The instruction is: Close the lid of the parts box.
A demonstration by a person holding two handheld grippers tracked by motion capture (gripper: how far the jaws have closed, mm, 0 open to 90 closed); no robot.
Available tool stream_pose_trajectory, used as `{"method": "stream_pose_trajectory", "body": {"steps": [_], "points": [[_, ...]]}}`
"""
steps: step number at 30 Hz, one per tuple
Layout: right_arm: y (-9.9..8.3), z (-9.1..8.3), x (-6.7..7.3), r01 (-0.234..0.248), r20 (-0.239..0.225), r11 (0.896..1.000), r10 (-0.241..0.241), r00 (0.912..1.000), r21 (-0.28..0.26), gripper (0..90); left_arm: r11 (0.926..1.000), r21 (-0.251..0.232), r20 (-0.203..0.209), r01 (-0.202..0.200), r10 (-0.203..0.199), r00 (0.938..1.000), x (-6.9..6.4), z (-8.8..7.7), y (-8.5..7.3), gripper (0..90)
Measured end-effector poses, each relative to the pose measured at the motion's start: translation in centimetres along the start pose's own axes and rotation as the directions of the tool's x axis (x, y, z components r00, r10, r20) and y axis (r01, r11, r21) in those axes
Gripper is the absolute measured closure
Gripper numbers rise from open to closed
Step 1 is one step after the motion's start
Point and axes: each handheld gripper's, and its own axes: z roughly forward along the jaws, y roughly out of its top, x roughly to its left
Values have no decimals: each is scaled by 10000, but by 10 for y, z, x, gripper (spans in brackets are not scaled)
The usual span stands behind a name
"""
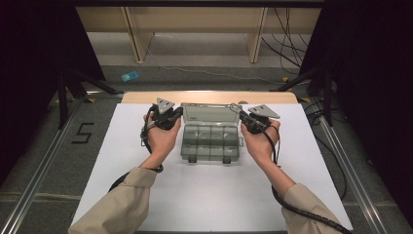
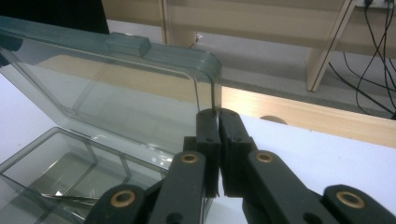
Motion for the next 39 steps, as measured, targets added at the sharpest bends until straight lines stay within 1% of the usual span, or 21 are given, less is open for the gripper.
{"method": "stream_pose_trajectory", "body": {"steps": [4, 8, 9, 11, 13, 14, 15, 16, 18, 20, 21, 22, 26, 27, 28, 31, 32, 34, 36, 38, 39], "points": [[-2, -1, 0, 78, -71, 9999, -78, 9999, -72, 884, 10000, -38, 9, 28, -28, 10000, -1, -1, -1, 874], [-2, -3, 1, 53, -102, 10000, -53, 9999, 55, 884, 10000, -3, 48, -53, 53, 10000, -1, -3, -2, 872], [-2, -3, 0, 163, -60, 9999, -163, 9998, -16, 884, 10000, -7, 48, -77, 78, 10000, -1, -3, -2, 872], [-3, -4, 0, 183, -69, 9998, -183, 9998, -2, 884, 10000, -22, 62, -56, 56, 10000, -2, -4, -3, 872], [-3, -3, 1, 191, -39, 9998, -191, 9998, -64, 884, 10000, -32, 59, -35, 35, 10000, -2, -5, -3, 871], [-3, -4, 2, 88, -142, 10000, -88, 9999, -4, 884, 10000, -32, 71, -49, 49, 10000, -2, -5, -3, 871], [-4, -4, 1, 183, -114, 9998, -184, 9998, -77, 884, 10000, -37, 72, -69, 69, 10000, -3, -5, -4, 871], [-4, -5, 1, 303, -77, 9995, -303, 9995, 7, 884, 10000, -45, 82, -54, 55, 10000, -3, -6, -4, 870], [-5, -6, 1, 254, -65, 9997, -255, 9997, -33, 884, 10000, -35, 124, -92, 92, 9999, -2, -7, -5, 869], [-5, -7, 2, 196, -121, 9998, -195, 9997, 70, 884, 10000, -31, 86, -62, 62, 9999, -3, -8, -5, 869], [-6, -6, 2, 319, -33, 9994, -319, 9995, -162, 885, 10000, -5, 92, -83, 83, 9999, -4, -8, -6, 869], [-6, -7, 1, 345, -101, 9994, -346, 9994, -19, 885, 10000, -22, 102, -77, 77, 9999, -4, -8, -6, 869], [-7, -8, 2, 352, -72, 9993, -352, 9994, -86, 884, 10000, 3, 60, -73, 73, 10000, -8, -9, -6, 869], [-8, -8, 2, 456, -85, 9989, -457, 9989, -66, 884, 9999, 16, 65, -118, 118, 9999, -8, -9, -6, 869], [-8, -9, 2, 389, -109, 9992, -390, 9992, -45, 885, 9999, 8, 76, -128, 128, 9999, -8, -10, -7, 868], [-8, -10, 2, 550, -123, 9985, -551, 9984, -32, 884, 10000, -54, 80, -64, 65, 9999, -9, -11, -8, 868], [-9, -10, 4, 347, -174, 9994, -347, 9992, 25, 884, 10000, -49, 95, -72, 72, 9999, -9, -11, -8, 868], [-9, -10, 2, 548, -85, 9985, -548, 9985, -90, 884, 9999, -54, 93, -86, 86, 9999, -10, -12, -9, 867], [-10, -10, 3, 589, -82, 9982, -590, 9982, -145, 884, 9999, -40, 100, -110, 111, 9999, -11, -12, -10, 867], [-11, -12, 3, 579, -188, 9983, -578, 9982, 20, 884, 9999, -53, 125, -100, 100, 9999, -11, -13, -10, 866], [-11, -12, 3, 638, -148, 9980, -639, 9978, -46, 884, 9999, -44, 121, -95, 95, 9999, -12, -14, -11, 866]]}}
